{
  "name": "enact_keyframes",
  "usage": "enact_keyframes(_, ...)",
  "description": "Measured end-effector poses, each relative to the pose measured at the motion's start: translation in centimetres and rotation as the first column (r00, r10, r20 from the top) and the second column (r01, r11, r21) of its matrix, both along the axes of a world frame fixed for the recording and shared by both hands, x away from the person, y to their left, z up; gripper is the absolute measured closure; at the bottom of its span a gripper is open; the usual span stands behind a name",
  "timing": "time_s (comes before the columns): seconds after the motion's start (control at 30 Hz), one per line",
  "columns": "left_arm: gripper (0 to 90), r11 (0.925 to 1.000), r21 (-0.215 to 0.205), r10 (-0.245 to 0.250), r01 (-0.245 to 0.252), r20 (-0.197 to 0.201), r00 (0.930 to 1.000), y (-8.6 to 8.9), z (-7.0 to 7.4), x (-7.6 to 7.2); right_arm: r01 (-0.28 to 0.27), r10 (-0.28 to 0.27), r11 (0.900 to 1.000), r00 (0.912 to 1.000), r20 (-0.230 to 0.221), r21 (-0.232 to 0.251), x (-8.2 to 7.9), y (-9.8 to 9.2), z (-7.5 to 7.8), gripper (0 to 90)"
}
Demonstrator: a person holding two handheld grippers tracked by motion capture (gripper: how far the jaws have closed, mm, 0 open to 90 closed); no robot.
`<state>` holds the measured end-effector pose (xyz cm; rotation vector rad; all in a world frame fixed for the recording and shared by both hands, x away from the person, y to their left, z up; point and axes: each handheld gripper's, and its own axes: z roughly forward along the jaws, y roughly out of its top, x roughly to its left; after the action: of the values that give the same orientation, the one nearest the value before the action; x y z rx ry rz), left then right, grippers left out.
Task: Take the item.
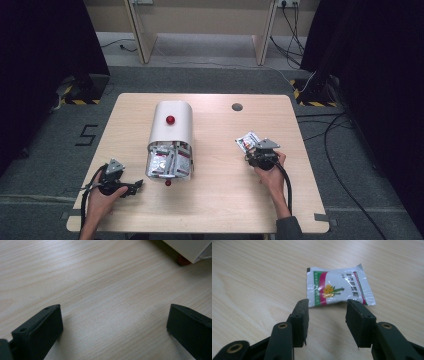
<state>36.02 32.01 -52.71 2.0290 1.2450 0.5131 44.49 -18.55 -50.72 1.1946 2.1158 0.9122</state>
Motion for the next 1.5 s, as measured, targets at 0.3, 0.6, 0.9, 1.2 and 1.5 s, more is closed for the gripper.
enact_keyframes(0.3,0.0,1.0000,0.000,0.000,0.000,0.000,1.0000,0.0,0.0,0.0,0.010,-0.011,0.999,0.9999,0.007,0.045,-0.3,-0.6,0.7,53.5)
enact_keyframes(0.6,0.0,1.0000,0.000,0.002,-0.002,0.003,1.0000,0.0,0.0,0.0,0.005,-0.005,0.996,1.0000,0.003,0.085,-0.7,-0.6,1.2,47.1)
enact_keyframes(0.9,0.0,1.0000,-0.001,0.002,-0.002,0.003,1.0000,0.0,0.0,0.0,-0.012,0.012,0.992,0.9999,-0.003,0.126,-1.5,-0.1,1.8,39.3)
enact_keyframes(1.2,0.0,1.0000,-0.001,0.002,-0.002,0.003,1.0000,0.0,0.0,0.0,-0.056,0.059,0.991,0.9979,-0.026,0.118,-2.6,0.7,2.2,35.4)
enact_keyframes(1.5,0.0,1.0000,-0.001,0.002,-0.002,0.003,1.0000,0.0,0.0,0.0,-0.094,0.098,0.987,0.9949,-0.023,0.132,-4.0,1.5,2.3,34.5)
